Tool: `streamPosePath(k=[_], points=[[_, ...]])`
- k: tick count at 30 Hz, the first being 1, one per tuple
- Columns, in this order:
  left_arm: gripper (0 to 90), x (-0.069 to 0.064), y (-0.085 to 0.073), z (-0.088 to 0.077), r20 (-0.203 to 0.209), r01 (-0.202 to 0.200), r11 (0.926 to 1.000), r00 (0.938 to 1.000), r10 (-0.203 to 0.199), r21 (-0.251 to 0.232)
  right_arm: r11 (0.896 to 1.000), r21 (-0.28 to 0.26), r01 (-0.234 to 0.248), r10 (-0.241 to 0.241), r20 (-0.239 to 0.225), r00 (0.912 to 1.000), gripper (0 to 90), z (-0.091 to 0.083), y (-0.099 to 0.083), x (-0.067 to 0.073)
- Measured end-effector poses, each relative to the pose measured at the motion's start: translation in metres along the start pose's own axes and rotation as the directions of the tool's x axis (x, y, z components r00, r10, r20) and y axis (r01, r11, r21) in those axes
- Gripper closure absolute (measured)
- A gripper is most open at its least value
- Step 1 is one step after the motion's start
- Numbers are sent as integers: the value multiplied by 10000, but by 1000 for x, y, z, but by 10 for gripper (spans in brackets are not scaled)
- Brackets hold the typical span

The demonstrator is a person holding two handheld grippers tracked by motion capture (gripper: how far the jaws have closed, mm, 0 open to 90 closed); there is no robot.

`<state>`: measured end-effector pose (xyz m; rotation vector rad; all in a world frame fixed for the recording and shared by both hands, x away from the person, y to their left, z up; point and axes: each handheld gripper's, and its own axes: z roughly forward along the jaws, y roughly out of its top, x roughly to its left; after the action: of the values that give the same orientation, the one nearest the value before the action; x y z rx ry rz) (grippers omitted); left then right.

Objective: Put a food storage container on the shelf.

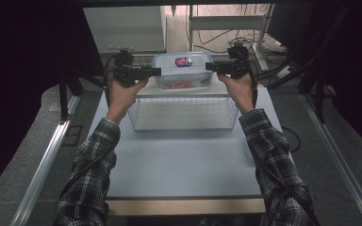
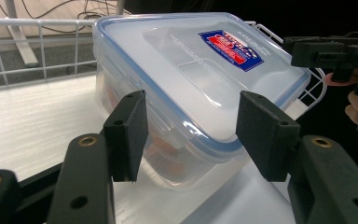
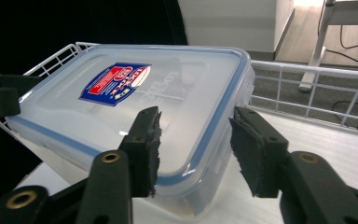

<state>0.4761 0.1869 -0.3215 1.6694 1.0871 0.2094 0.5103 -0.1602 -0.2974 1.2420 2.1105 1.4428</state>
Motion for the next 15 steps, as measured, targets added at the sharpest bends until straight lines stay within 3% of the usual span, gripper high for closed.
streamPosePath(k=[5, 15], points=[[438, 1, 3, 2, -174, -140, 9999, 9998, 140, -35, 9993, 95, 374, -376, 217, 9991, 558, -7, -3, 9], [437, 4, 3, 3, -127, -17, 9999, 9999, 15, -137, 9995, 109, 287, -287, 26, 9996, 601, -16, -10, 14]])
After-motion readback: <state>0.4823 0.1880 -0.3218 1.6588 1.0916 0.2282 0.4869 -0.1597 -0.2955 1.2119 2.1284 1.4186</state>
